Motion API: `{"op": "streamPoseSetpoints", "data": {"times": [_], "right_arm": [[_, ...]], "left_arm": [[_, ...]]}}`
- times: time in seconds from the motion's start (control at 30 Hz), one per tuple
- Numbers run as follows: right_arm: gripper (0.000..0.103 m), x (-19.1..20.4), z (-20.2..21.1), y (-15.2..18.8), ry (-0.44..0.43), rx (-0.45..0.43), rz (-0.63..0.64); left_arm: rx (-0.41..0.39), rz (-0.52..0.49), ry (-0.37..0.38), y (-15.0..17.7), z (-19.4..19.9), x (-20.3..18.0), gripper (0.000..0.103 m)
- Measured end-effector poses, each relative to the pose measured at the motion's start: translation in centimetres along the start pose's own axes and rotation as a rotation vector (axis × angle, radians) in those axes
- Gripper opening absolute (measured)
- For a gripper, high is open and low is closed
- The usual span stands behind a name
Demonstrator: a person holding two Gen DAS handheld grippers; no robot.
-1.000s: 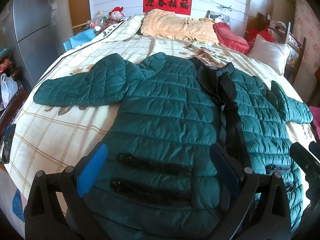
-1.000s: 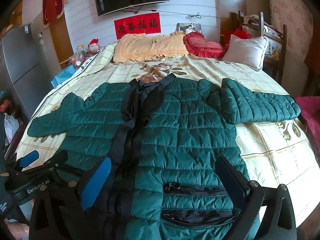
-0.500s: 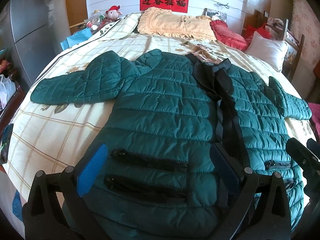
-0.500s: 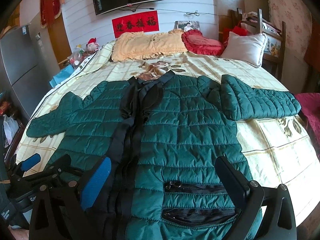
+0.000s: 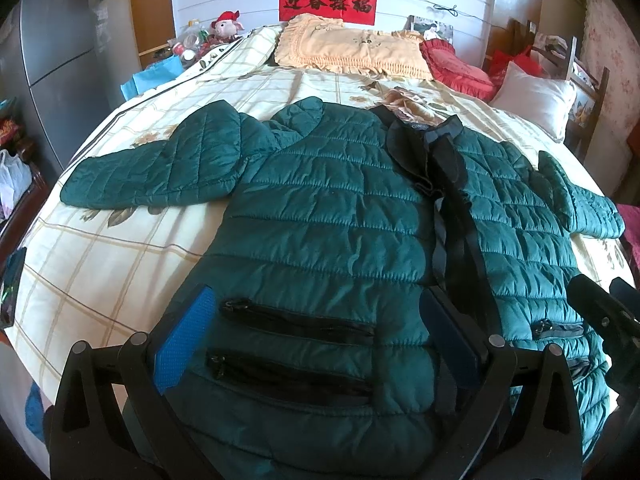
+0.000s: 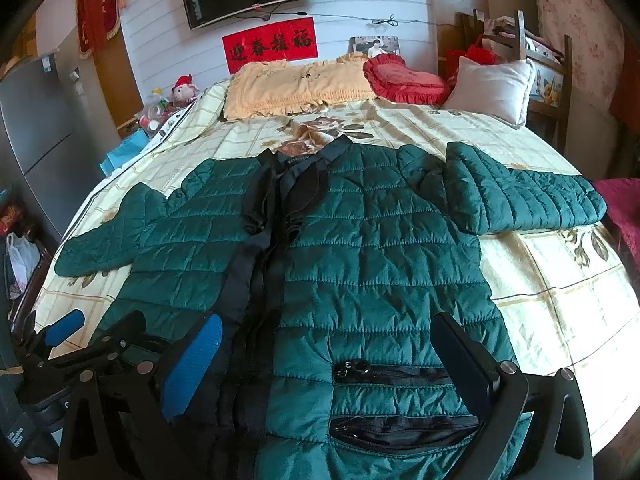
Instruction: Fold large clothes
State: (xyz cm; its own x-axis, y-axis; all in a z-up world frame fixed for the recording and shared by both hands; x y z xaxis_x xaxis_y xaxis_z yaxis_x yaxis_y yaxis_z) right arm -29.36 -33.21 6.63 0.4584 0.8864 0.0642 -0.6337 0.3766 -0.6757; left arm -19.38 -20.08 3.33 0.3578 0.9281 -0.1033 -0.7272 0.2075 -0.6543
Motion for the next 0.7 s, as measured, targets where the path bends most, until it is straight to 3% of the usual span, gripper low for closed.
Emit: {"op": "streamPoseSetpoints", "data": {"times": [0.7], "right_arm": [[0.103,0.74,-0.94,-0.5,-0.013,-0.021,0.001]], "left_arm": [[0.009,0.001,0.006,0.04,-0.39,0.02,0.102]]}}
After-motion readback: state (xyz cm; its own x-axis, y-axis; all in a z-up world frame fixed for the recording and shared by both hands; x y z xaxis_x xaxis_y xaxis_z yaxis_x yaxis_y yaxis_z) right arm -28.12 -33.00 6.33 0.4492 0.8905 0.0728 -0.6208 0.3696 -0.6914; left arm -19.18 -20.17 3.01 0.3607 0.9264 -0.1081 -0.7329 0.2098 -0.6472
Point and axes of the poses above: each gripper's, at about its wrist camera, not at the fingertips, and z roughly against the way its jaws point, x to its left, y to its underside, the point moved 7 cm from there along -z, roughly the way its jaws point, and after that the axes turned 7 degrees about z, right-handed, at the moved point
